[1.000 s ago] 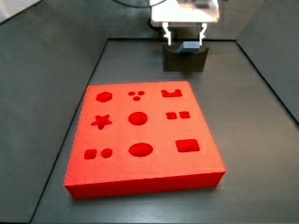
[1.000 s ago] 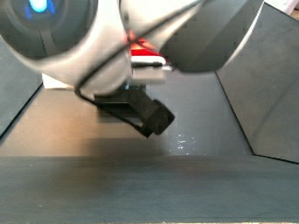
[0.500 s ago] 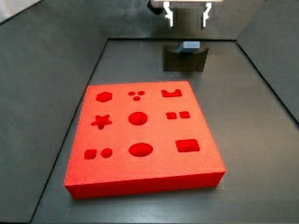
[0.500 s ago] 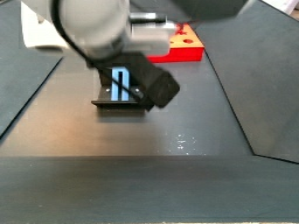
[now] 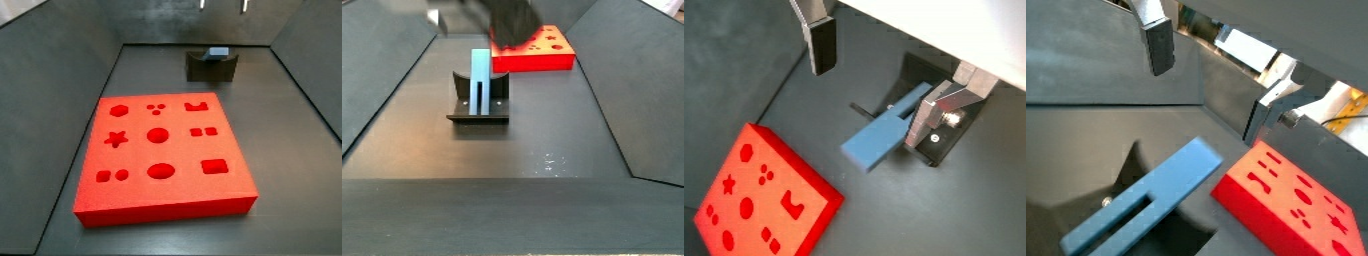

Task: Pick up the double-square object. Move up. Rotate the double-square object. Place the double-square object on the fixture. Regrasp the double-square object. Move to above the board. Insert the double-square object.
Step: Regrasp the double-square object.

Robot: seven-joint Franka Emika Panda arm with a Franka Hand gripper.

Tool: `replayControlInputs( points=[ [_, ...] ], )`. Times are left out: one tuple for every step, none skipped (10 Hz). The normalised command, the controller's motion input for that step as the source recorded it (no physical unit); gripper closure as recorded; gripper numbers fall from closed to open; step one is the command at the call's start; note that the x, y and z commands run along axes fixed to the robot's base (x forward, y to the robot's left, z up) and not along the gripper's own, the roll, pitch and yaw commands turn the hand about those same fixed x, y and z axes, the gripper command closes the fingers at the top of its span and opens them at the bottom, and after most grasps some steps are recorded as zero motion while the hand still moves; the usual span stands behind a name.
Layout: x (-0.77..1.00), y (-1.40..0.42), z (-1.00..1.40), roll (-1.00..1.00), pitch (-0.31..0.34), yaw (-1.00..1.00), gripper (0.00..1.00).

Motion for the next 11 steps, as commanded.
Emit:
replayControlInputs(
  points=[
    [-0.06,-1.0,0.75,1.0,0.043,0.01,0.0],
    [-0.06,-1.0,0.64,1.0,0.04,0.01,0.0],
    [-0.06,-0.87,0.45,1.0,0.036,0.01,0.0],
    [-0.05,-0.67,0.23,1.0,0.032,0.01,0.0],
    [-0.03,-0.47,0.13,1.0,0.029,0.01,0.0],
    [-0.03,-0.26,0.09,1.0,0.026,0.01,0.0],
    [-0.04,-0.07,0.06,1.0,0.022,0.01,0.0],
    [-0.02,-0.01,0.03,1.0,0.016,0.02,0.0],
    [-0.01,-0.01,0.01,1.0,0.013,0.02,0.0],
    [0.0,-0.01,0.01,1.0,0.011,0.02,0.0],
    [0.0,-0.01,0.01,1.0,0.011,0.02,0.0]
  ],
)
